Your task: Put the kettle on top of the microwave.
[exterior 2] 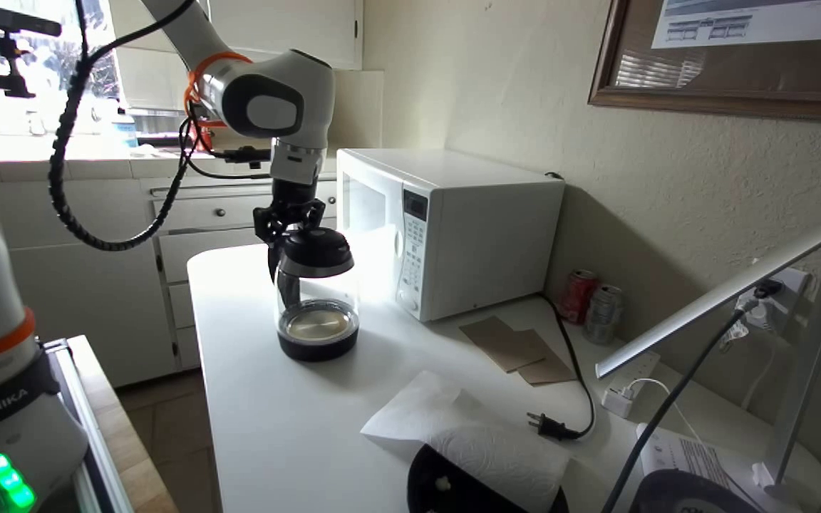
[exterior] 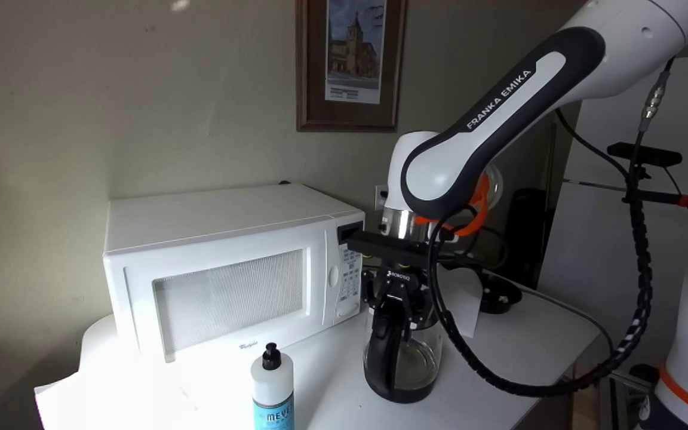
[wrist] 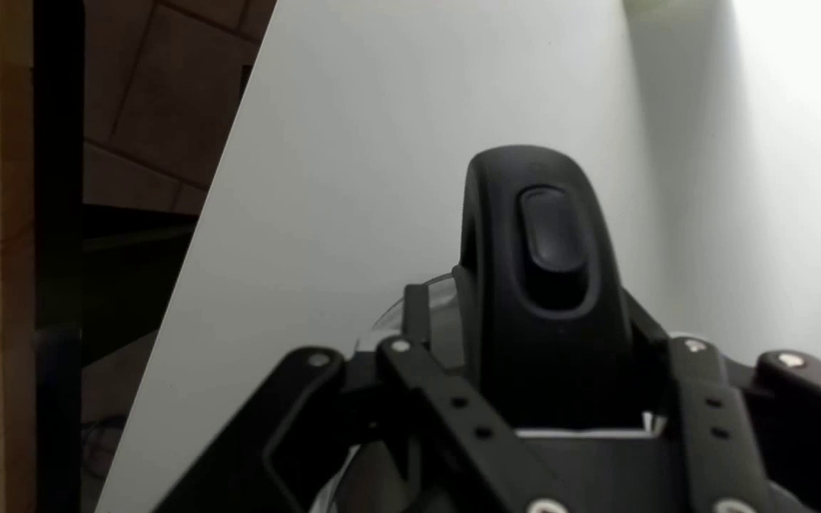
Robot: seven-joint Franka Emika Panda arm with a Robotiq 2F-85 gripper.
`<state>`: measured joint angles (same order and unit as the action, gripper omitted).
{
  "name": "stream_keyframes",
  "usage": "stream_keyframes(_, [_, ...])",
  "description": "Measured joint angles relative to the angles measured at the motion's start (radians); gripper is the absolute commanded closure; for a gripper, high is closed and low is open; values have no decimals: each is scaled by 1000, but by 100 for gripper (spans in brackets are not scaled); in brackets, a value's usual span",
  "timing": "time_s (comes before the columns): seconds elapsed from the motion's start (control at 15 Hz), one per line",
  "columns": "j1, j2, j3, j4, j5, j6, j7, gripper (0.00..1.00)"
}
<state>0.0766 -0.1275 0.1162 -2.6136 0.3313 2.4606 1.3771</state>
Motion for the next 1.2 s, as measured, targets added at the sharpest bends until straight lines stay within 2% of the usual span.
stream_keyframes(0.13, [0,-1,0,1,-3,1,16,82])
stream_keyframes(0.2, [0,-2,1,2,-8,1,22,85])
stream_keyframes(0.53, [0,-4,11,-1,-102,-5,65,86])
stream_keyframes(0.87, [0,-53,26,22,-278,-129,53,86])
stream_keyframes(1.2, [-2,-101,29,39,-345,-196,45,86])
